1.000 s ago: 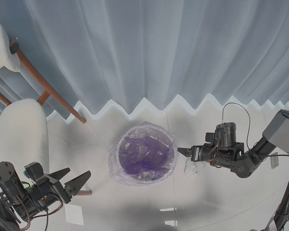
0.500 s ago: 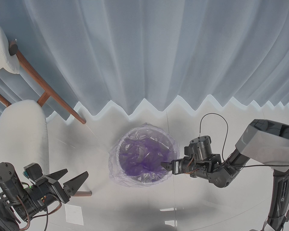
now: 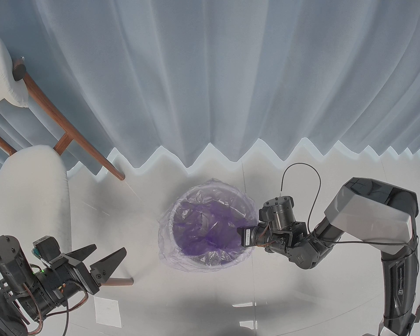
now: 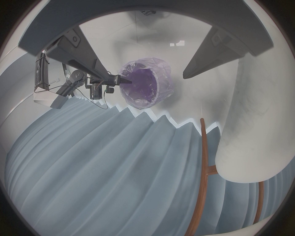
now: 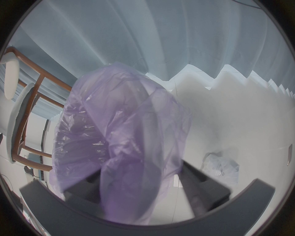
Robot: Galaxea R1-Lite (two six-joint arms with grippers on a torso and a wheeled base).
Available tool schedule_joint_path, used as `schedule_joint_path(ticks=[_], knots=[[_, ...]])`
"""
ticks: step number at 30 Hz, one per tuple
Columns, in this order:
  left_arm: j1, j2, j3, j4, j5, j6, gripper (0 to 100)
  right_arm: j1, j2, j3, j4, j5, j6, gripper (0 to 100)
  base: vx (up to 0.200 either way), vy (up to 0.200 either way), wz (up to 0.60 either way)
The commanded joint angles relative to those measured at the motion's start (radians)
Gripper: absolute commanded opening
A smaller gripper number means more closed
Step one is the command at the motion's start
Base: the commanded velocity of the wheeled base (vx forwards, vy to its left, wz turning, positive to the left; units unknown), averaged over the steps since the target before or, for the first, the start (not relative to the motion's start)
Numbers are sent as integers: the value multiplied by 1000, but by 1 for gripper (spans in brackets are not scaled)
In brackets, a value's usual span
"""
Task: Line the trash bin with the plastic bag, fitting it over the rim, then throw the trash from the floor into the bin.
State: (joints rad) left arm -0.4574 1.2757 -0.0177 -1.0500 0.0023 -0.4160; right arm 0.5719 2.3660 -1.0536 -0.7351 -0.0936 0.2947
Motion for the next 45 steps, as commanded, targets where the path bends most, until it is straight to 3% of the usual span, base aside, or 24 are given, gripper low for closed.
schedule_joint_path(ticks=[1, 8, 13, 14, 15, 16, 20, 21, 23, 27, 28, 29, 31, 35, 45], knots=[[13, -3, 18, -2, 1, 2, 100, -3, -1, 15, -1, -6, 0, 0, 0, 0, 0], [42, -1, 18, -10, -31, 37, 100, -66, -171, 136, 0, 12, -32, 0, 0, 0, 0], [42, 2, 2, -16, -148, 26, 100, -149, -375, 261, 0, 227, -115, 0, 0, 0, 0], [42, 2, 2, -16, -148, 26, 100, -149, -375, 261, 0, 227, -115, 0, 0, 0, 0], [37, 14, -19, -15, -183, -1, 100, -188, -433, 296, 0, 319, -124, 0, 0, 0, 0], [34, 20, -30, -13, -194, -18, 100, -201, -445, 305, -1, 345, -126, 0, 0, 0, 0], [6, 103, -97, -1, -306, -210, 100, -290, -518, 371, -7, 532, -149, 0, 0, 0, 0], [6, 103, -97, -1, -306, -210, 100, -290, -518, 371, -7, 532, -149, 0, 0, 0, 0], [13, 169, -157, -1, -331, -302, 100, -317, -548, 406, -9, 621, -180, 0, 0, 0, 0], [17, 206, -194, -2, -344, -376, 100, -317, -568, 435, -9, 661, -189, 0, 0, 0, 0], [19, 231, -222, -2, -401, -445, 100, -316, -577, 452, -12, 681, -190, 0, 0, 0, 0], [20, 235, -225, -2, -412, -452, 100, -316, -579, 454, -13, 683, -192, 0, 0, 0, 0], [28, 260, -246, -12, -507, -535, 100, -308, -583, 465, -21, 706, -197, 0, 0, 0, 0], [37, 307, -289, -15, -601, -633, 100, -302, -585, 477, -21, 715, -204, 0, 0, 0, 0], [28, 519, -378, -102, -614, -656, 100, -271, -605, 478, -29, 715, -209, 0, 0, 0, 0]])
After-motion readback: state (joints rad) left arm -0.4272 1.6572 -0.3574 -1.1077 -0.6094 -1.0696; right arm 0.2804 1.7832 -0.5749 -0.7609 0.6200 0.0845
